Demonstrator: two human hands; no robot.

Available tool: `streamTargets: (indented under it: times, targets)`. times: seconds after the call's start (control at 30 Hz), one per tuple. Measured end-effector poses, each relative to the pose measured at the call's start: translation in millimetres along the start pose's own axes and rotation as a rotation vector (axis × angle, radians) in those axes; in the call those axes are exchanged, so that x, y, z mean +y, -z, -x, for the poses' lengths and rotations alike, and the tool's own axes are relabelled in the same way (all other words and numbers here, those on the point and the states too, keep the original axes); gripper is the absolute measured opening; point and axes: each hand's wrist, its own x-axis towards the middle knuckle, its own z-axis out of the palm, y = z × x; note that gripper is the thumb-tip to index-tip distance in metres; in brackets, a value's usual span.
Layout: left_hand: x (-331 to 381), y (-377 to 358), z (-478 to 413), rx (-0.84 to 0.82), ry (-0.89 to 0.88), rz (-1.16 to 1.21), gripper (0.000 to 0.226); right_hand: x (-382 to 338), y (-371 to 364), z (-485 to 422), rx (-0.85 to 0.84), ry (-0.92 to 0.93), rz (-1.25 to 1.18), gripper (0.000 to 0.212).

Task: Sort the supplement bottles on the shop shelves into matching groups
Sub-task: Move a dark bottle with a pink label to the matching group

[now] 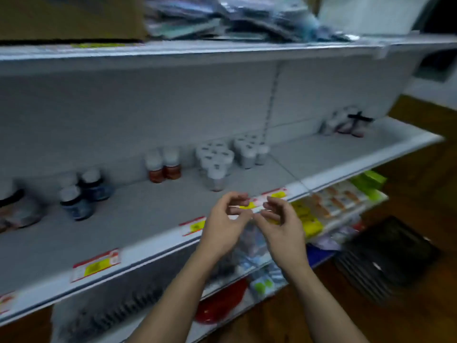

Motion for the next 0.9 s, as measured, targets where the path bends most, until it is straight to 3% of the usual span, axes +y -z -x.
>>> streamTargets:
  times: [0.2,0.4,0.9]
  targets:
    - [16,-153,-18,-0.26,-0.045,-0.002,0.032,4,157,-20,0.224,-0.04,0.109,0.036]
    - [15,-249,-59,-0.385,-0.025,0.007,0.03,15,242,-62,0.33,-0.07,0.186,0.036]
    - [-4,-450,-276,-0.34,0.058,0.004,0.025,72,390,-297,0.321,-0.243,0.163,0.043]
